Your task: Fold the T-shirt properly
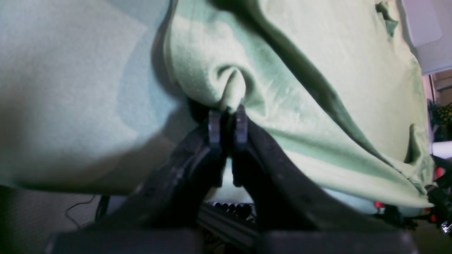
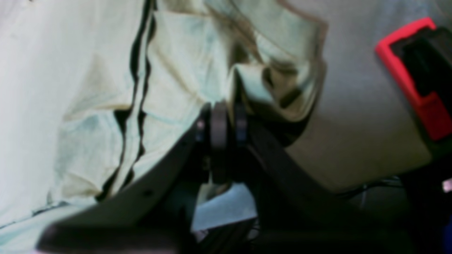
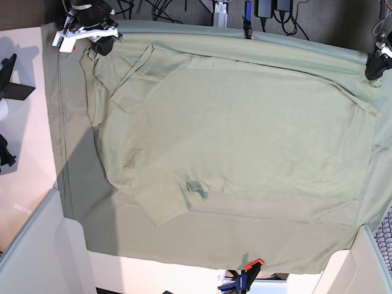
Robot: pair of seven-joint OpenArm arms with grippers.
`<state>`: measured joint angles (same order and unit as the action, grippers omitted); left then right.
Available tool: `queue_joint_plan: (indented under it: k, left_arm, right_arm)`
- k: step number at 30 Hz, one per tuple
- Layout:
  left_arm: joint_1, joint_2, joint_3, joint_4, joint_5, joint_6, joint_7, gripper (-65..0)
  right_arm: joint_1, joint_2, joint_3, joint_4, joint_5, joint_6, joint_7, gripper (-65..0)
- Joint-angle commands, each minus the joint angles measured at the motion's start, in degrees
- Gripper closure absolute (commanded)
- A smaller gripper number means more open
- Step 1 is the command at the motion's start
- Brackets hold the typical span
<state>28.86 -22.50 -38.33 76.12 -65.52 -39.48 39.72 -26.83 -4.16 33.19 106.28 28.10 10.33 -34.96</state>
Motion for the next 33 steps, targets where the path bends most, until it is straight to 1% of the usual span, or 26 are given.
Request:
queue_joint_plan:
  k: [1, 2, 3, 5, 6, 7, 8, 11, 15, 18, 20, 23, 29, 31, 33]
  left_arm:
    - [0.4, -1.3, -0.9, 0.8, 0.0, -0.5, -2.6, -0.6]
    - [0.7, -1.2, -0.9, 0.8, 0.7, -0.5, -3.7, -5.0]
    - [1.1, -1.1, -0.9, 0.8, 1.1, -0.5, -4.8, -9.4]
    - [1.8, -1.1, -0.9, 0.8, 1.5, -0.5, -5.4, -16.6]
    - [2.2, -1.1, -1.0, 0.8, 1.5, -0.5, -5.4, -19.2]
    - [2.6, -1.1, -1.3, 0.8, 1.5, -0.5, -5.4, -21.2]
    - [3.0, -1.1, -1.8, 0.8, 1.5, -0.5, -5.4, -22.7]
    - [4.5, -1.1, -5.6, 0.8, 0.5, -0.5, -5.1, -22.9]
    - [5.7, -1.3, -12.7, 0.8, -3.3, -0.5, -2.9, -22.9]
    - [5.7, -1.9, -15.7, 0.8, -5.3, -0.5, -2.0, -22.9]
    - [5.7, -2.6, -15.8, 0.8, -6.8, -0.5, -2.0, -22.9]
    - [5.2, -3.4, -15.8, 2.2, -8.0, -0.5, -2.0, -22.9]
    - [2.3, -3.4, -15.6, 10.4, -7.8, -0.5, -2.4, -22.9]
    - [0.4, -3.5, -15.5, 12.7, -5.9, -0.5, -3.2, -22.9]
    - [-2.0, -4.3, -14.5, 13.5, -3.2, -0.5, -5.2, -22.9]
  right_arm:
    - [-0.2, 0.5, 0.7, 1.0, -1.3, -0.5, 2.0, 0.0]
    - [-0.2, 0.5, 0.7, 0.9, -1.4, -0.5, 1.9, 0.0]
    - [-0.2, 0.5, 0.7, 0.9, -1.6, -0.5, 1.9, -1.5]
    - [-0.2, 0.5, 0.7, 0.9, -1.8, -0.4, 1.9, -19.2]
    - [-0.2, 0.5, 0.7, 0.9, -2.1, -0.5, 1.9, -27.2]
    - [-0.2, 0.5, 0.7, 0.9, -2.3, -0.5, 1.6, -33.6]
    - [-0.4, 0.5, 0.7, 0.9, -2.3, -0.5, 1.3, -37.3]
    - [-1.2, 0.5, 0.7, 0.9, -2.2, -0.5, -0.5, -38.0]
    - [-3.2, 0.5, 1.7, 1.0, -1.9, -0.7, -1.1, -38.0]
    - [-3.5, 0.5, 4.1, 1.2, 0.9, -0.7, -1.1, -38.0]
    - [-3.5, 0.5, 5.8, 1.6, 1.9, -0.7, -1.1, -38.0]
    - [-3.0, 0.6, 7.6, 3.0, 1.9, -0.7, -1.1, -38.0]
    - [1.0, 2.0, 7.8, 7.5, 1.9, -0.7, -0.9, -38.0]
    - [3.4, 3.1, 7.8, 7.6, 1.8, -0.7, -0.9, -38.0]
    - [6.3, 4.2, 7.8, 7.6, 1.2, -0.7, -0.9, -38.0]
